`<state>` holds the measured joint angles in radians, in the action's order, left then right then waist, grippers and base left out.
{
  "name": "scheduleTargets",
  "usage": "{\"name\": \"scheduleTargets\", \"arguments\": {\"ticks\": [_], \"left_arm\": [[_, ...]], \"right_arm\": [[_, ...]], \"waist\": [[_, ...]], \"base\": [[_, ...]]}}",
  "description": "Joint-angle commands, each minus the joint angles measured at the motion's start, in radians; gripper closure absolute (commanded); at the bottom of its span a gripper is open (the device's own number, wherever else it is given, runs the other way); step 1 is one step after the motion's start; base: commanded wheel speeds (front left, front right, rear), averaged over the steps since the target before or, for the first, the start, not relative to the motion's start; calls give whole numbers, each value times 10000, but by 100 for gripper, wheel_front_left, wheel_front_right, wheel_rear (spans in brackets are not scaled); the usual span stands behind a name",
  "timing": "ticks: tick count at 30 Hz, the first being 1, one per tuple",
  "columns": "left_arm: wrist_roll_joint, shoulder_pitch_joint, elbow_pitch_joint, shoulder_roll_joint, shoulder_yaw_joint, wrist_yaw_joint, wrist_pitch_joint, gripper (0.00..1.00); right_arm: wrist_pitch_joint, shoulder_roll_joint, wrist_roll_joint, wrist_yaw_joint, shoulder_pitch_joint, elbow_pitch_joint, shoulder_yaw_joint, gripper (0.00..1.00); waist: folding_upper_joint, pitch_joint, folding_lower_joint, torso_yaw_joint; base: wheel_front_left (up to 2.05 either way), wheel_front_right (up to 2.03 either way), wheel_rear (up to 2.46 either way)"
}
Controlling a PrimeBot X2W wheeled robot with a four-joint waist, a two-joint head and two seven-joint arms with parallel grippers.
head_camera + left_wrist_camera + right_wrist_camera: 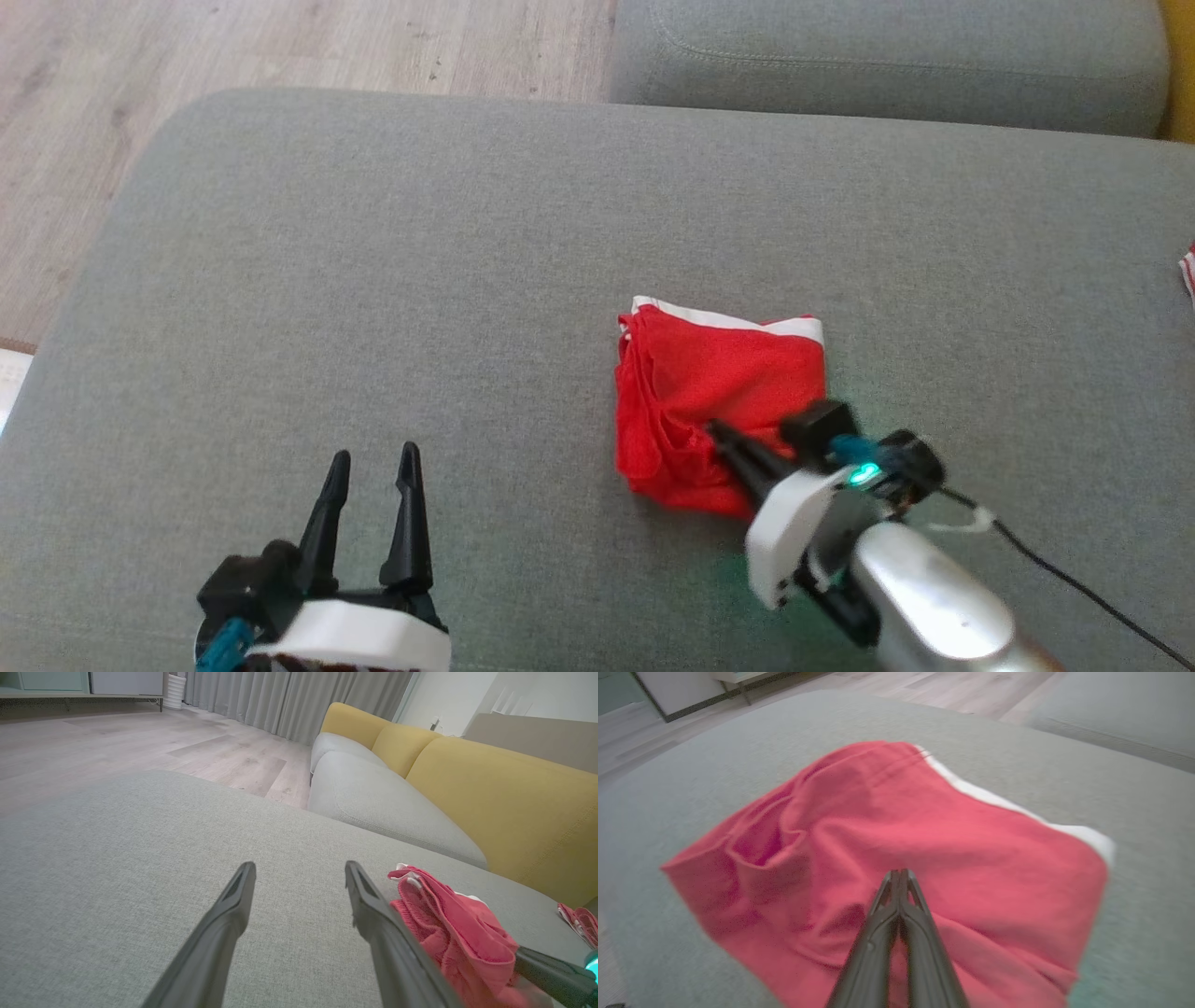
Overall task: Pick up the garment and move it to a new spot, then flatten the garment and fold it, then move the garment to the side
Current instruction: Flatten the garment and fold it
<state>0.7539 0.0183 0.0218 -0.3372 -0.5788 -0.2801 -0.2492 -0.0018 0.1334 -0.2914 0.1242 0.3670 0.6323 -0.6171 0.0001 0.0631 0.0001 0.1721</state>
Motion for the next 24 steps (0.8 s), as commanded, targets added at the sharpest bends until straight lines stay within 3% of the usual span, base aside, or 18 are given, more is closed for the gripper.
{"name": "scheduleTargets", "arguments": {"ticks": [1, 13, 20, 21, 22, 23, 24], "left_arm": [[-137, 481, -252, -72, 385, 52, -87, 0], [-136, 549, -186, -37, 432, 60, -95, 0], [-116, 495, -82, -19, 511, 82, -103, 0], [-112, 470, -66, -26, 533, 77, -104, 0], [-114, 449, -52, -35, 547, 80, -105, 0], [-119, 428, -36, -44, 555, 84, -106, 0], [-126, 409, -24, -48, 558, 83, -106, 0]], "right_arm": [[-136, -146, -71, 65, 507, -243, -227, 100], [-697, -614, -935, 65, 1184, 666, -3043, 100], [-1296, -706, -1326, 65, 1542, 903, -3488, 100], [-1470, -713, -1376, 65, 1590, 878, -3411, 94], [-1636, -717, -1408, 65, 1637, 855, -3296, 68], [-1796, -720, -1422, 65, 1677, 823, -3148, 52], [-1929, -722, -1439, 65, 1695, 788, -2953, 11]], "waist": [[-1, 10, -1, 5], [-1, 88, -1, 21], [-1, -28, -1, -115], [-1, -82, -1, -161], [-1, -137, -1, -204], [-1, -204, -1, -249], [-1, -278, -1, -298]], "base": [[0, 0, 0], [0, 0, 0], [0, 0, 0], [0, 0, 0], [0, 0, 0], [0, 0, 0], [0, 0, 0]]}}
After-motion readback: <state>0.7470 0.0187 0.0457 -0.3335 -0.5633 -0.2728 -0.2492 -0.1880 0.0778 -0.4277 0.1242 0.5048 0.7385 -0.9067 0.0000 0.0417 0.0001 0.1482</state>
